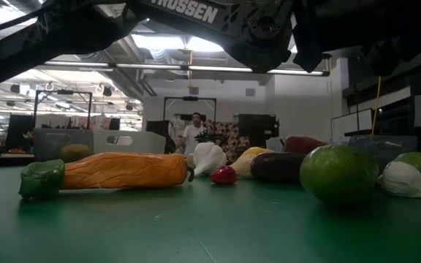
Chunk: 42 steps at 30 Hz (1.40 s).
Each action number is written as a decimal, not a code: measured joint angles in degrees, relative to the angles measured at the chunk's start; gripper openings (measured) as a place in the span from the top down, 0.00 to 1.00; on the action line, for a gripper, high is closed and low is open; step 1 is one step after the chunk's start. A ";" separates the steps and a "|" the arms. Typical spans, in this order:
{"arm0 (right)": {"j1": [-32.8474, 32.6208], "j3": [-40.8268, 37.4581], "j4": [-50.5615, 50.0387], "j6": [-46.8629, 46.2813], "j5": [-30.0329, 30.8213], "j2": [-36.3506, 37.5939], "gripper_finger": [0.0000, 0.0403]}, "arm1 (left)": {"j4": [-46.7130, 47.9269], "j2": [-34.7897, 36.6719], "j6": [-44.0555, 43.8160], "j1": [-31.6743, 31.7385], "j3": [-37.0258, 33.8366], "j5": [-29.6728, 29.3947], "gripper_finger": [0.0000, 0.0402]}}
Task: Sort produce into baskets
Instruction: Put the apple into the green bin
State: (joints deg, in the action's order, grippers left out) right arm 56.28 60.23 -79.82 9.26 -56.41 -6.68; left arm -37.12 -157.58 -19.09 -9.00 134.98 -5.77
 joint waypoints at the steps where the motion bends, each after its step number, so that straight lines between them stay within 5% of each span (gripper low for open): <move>1: 0.06 0.00 0.26 0.06 0.04 -0.01 0.37 | 0.00 0.00 -0.03 0.10 0.00 0.00 0.29; 10: 3.11 -2.63 6.59 -3.13 -1.27 0.46 0.37 | 0.02 0.00 0.31 0.51 0.00 0.05 0.29; 17: 3.46 -7.50 24.36 -12.11 -5.55 0.44 0.37 | 0.22 0.02 0.04 1.09 0.00 0.19 0.29; 20: 3.37 -7.85 23.04 -13.54 -7.20 0.23 0.37 | 0.52 0.42 0.50 1.27 0.00 0.19 0.29; 24: 3.01 -8.57 17.15 -8.64 -2.06 1.09 0.37 | 0.27 1.19 2.52 1.47 0.04 0.28 0.29; 42: 3.75 -13.86 26.26 -13.08 -4.04 4.44 0.37 | 6.49 1.88 0.19 4.26 0.04 -1.19 0.29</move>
State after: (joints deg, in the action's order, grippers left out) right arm 60.03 46.37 -53.56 -3.81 -60.45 -2.24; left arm -30.63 -155.70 -18.91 -4.74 135.02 -6.96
